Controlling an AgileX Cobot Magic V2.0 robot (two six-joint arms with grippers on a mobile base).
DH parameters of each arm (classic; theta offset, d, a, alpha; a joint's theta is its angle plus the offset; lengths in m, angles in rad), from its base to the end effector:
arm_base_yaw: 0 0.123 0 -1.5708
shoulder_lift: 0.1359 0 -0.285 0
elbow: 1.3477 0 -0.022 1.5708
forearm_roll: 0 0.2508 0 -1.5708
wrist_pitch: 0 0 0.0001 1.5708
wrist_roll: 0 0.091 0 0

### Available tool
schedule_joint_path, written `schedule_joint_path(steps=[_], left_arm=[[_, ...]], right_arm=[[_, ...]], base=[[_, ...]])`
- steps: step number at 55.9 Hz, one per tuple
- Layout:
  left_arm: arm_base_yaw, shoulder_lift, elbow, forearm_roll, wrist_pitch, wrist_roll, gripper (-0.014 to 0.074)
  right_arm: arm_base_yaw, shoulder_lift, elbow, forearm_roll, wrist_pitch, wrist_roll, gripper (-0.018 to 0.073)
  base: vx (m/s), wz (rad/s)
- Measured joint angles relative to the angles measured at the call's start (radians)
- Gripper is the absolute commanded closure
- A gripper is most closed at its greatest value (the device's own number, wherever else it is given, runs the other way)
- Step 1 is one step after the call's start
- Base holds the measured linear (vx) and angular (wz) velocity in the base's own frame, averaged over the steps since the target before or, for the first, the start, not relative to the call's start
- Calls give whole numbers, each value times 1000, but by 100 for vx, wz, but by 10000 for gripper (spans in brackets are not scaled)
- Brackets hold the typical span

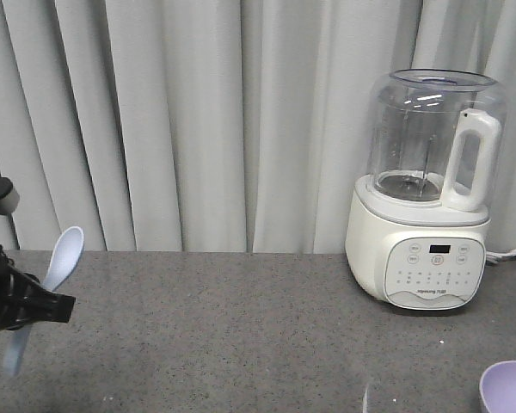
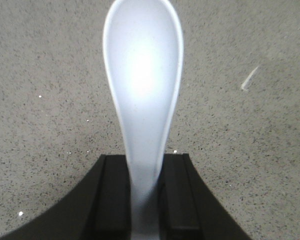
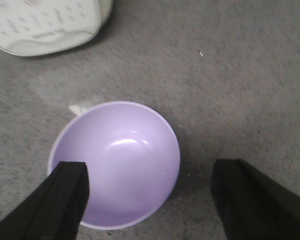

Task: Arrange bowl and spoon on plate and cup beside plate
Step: 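Grasp the spoon with the left gripper, lilac bowl rim with the right, then lift the held spoon and bowl clear of the counter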

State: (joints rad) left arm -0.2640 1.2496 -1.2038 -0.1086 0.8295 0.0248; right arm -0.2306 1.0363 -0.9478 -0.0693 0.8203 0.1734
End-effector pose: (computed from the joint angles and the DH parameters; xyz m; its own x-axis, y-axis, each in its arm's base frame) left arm 0.2503 -0.0752 0.3713 -0.6970 0.1381 -0.7037 0.2811 0.9554 -0.0909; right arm 0.1957 -0.0507 0.3408 -0.6735 0.2871 -0.6812 0.3494 0.9357 0.0490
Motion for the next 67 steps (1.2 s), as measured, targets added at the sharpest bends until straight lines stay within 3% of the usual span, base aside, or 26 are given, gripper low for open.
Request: schedule_joint_path(steps=[9, 39, 46, 53, 55, 67], left_arm=[[0, -25, 0, 0, 9, 0, 603], [0, -26, 0, 0, 24, 16, 603], [0, -26, 0, 0, 26, 18, 603], [0, -26, 0, 0, 25, 18, 603], [0, -26, 0, 0, 25, 18, 603], [0, -26, 0, 0, -18, 19, 603]], right_arm=[[-38, 123, 0, 2, 4, 6, 20], [-40, 430, 0, 1, -45, 5, 36], [-40, 475, 0, 0, -60, 5, 179], [-40, 487, 0, -1, -75, 3, 516], [-41, 486, 0, -5, -80, 1, 575], [-41, 442, -9, -3, -106, -44, 572]], base=[[0, 0], [0, 0], [0, 0], [0, 0], [0, 0], [0, 0]])
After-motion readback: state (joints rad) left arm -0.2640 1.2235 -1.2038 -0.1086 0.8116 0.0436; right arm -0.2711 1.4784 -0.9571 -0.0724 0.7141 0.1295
